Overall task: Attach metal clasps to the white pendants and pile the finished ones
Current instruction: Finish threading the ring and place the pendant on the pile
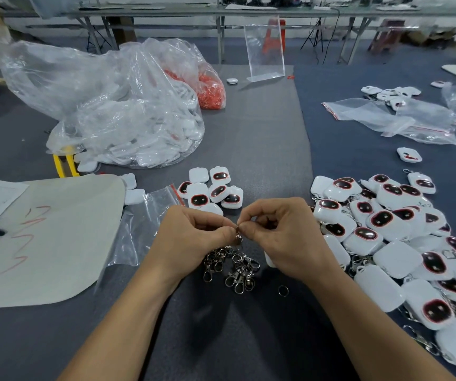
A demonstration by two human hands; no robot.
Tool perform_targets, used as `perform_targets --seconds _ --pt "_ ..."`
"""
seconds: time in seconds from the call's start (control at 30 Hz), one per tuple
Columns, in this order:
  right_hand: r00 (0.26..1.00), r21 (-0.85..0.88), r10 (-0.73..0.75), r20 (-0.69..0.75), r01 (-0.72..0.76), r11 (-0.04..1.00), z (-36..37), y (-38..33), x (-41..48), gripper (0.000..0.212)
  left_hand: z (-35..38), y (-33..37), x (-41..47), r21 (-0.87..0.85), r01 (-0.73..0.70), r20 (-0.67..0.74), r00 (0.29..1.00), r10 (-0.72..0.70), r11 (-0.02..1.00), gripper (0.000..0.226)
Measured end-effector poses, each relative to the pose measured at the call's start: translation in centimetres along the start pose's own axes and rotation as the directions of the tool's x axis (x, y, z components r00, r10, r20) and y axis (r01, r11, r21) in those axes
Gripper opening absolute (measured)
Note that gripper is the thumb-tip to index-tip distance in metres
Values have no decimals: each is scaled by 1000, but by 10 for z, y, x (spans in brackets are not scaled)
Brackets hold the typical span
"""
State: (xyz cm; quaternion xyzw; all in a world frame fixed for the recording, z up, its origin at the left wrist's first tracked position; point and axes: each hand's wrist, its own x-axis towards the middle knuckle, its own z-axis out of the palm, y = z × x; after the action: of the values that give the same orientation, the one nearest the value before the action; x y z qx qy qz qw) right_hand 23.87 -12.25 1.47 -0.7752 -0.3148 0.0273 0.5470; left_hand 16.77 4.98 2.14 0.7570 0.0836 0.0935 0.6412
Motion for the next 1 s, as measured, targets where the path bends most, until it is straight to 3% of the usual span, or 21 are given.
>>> perform_targets --seconds 0.53,0.7,0.8,0.87,0.93,1.0 --pt "992 21 -6 123 4 1000 -2 -2 -1 11 -7 1 1 91 70 84 993 -78 993 17" --pt "993 48 -29 116 23 999 -1 1 -1 5 -6 1 1 51 60 126 990 -66 997 14" --pt "999 97 42 27 -44 994 3 -2 0 9 2 1 0 45 23 9 1000 -23 999 11" --pt "944 368 313 -102 -257 894 4 -5 3 17 7 0 -1 100 -23 -162 986 39 995 8" --pt "781 692 622 -49 -423 585 -2 -7 7 32 8 1 -3 245 -56 -324 936 136 968 8" --pt "666 820 744 51 -453 350 -12 -7 9 41 8 3 -6 491 -76 -369 885 286 868 9"
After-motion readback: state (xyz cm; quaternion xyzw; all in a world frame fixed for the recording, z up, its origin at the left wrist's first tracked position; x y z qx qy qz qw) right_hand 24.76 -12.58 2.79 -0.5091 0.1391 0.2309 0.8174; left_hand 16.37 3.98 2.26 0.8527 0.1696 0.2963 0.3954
